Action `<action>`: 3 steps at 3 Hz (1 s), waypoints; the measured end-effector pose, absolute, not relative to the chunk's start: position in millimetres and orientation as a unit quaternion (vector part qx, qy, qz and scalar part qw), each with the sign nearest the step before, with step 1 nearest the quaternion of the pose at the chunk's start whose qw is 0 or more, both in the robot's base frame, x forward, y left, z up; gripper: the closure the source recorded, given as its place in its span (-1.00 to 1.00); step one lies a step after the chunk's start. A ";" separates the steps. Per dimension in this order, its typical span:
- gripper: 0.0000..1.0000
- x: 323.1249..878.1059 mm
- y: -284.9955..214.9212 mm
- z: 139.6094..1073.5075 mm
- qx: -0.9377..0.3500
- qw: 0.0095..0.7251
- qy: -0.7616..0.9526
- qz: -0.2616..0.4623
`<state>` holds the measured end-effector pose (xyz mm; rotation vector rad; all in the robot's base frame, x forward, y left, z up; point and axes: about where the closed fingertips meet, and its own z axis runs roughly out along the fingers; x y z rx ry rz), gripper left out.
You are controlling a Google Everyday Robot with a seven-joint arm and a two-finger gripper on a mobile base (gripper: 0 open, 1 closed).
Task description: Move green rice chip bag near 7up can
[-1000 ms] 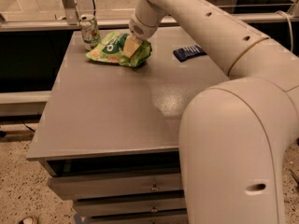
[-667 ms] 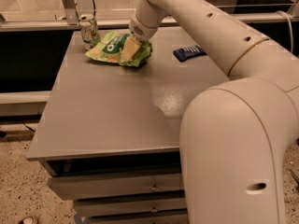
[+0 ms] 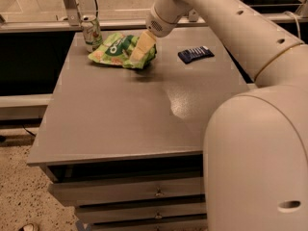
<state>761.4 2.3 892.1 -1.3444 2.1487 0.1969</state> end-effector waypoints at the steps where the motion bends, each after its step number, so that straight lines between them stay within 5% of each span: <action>1: -1.00 743.7 -17.0 914.0 -0.510 0.328 0.788 0.105; 3: -1.00 669.9 -53.0 965.1 -0.538 0.423 0.697 0.214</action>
Offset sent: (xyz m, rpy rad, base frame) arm -0.1692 -0.2264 0.1107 0.5164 -0.2549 0.2715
